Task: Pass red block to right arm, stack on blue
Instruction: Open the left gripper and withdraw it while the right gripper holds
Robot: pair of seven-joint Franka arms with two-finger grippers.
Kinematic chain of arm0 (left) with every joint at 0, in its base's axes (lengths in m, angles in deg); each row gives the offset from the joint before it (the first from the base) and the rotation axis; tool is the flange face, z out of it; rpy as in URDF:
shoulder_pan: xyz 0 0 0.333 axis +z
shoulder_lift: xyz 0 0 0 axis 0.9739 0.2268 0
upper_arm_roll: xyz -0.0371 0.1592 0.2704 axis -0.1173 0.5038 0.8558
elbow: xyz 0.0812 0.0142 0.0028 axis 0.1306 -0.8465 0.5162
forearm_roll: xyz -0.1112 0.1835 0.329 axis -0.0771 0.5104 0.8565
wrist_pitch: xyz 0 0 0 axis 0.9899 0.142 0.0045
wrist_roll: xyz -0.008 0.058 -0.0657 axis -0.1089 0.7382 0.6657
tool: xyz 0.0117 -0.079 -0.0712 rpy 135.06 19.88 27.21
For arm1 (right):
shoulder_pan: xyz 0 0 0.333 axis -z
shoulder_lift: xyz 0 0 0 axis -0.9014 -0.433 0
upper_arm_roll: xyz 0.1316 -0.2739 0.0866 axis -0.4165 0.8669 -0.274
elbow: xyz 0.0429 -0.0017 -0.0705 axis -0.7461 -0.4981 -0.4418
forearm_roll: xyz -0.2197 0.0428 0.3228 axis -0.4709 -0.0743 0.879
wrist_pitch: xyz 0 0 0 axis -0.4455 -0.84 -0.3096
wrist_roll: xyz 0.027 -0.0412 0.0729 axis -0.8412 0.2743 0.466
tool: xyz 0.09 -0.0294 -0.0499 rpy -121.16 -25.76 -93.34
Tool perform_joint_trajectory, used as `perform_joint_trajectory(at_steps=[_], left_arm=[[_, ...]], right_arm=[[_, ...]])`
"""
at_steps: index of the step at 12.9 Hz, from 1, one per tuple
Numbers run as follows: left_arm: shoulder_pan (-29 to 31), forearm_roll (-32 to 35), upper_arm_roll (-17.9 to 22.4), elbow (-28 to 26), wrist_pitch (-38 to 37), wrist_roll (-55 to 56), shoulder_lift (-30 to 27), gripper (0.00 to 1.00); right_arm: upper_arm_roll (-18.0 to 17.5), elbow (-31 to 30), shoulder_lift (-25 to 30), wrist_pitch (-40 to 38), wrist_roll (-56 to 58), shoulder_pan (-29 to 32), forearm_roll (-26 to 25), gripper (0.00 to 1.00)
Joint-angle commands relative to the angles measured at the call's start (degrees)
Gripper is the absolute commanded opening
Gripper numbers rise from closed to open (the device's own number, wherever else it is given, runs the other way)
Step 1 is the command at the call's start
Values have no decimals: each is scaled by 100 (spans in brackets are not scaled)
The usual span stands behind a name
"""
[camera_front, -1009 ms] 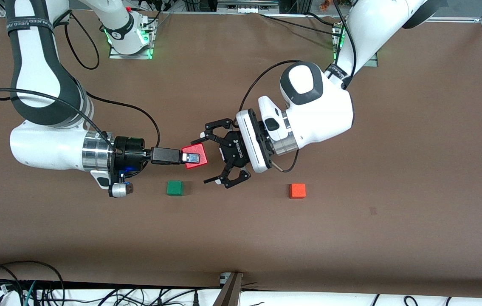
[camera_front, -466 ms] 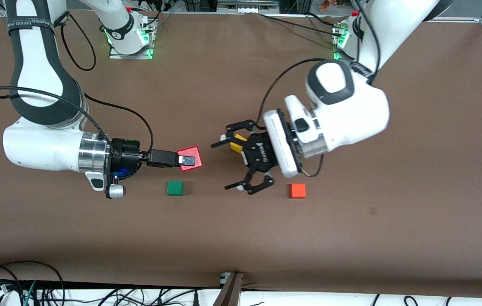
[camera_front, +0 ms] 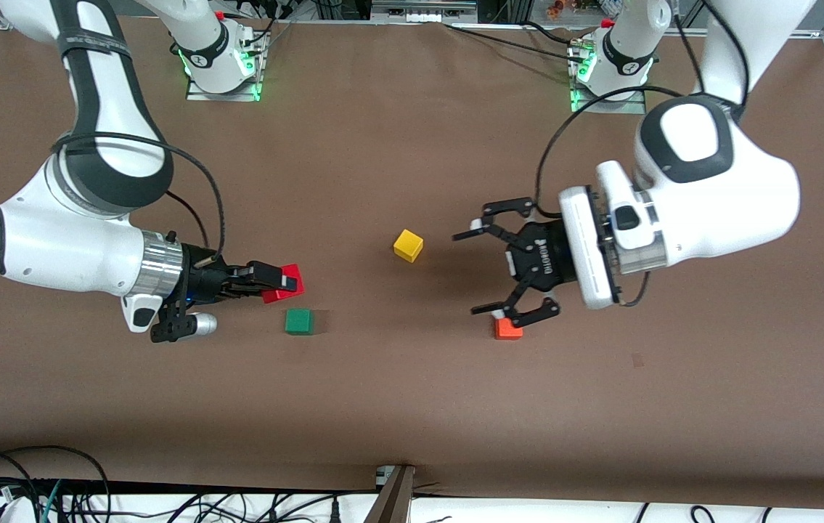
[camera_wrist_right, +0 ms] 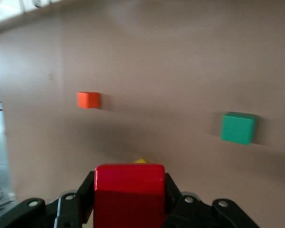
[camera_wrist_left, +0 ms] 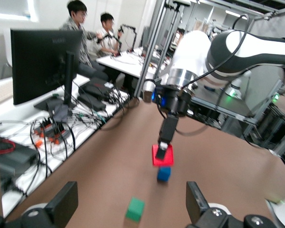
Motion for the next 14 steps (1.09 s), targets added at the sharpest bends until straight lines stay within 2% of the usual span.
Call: perform_joint_trajectory(at_steps=[1, 4, 7, 10, 12, 14], left_arm=[[831, 483, 2, -898, -751, 56, -886, 100], [1597, 1160, 11, -1076, -2068, 310, -1152, 100], [2274, 1908, 20, -1076, -2966, 1055, -1231, 100], [2697, 2786, 11, -979, -3513, 2417, -1414, 100], [2715, 3461, 29, -970, -3767, 3145, -1783, 100], [2698, 4349, 2, -847, -3909, 3483, -1986, 100]], right_arm=[[24, -246, 67, -261, 279, 5, -984, 0], [120, -571, 137, -271, 280, 5, -2022, 0], [269, -922, 233, -166, 297, 5, -2621, 0], [410, -1939, 549, 849, 542, 5, -2956, 0], [524, -2643, 778, 1667, 823, 5, -2983, 0], [665, -3084, 971, 2047, 1043, 5, -2983, 0]])
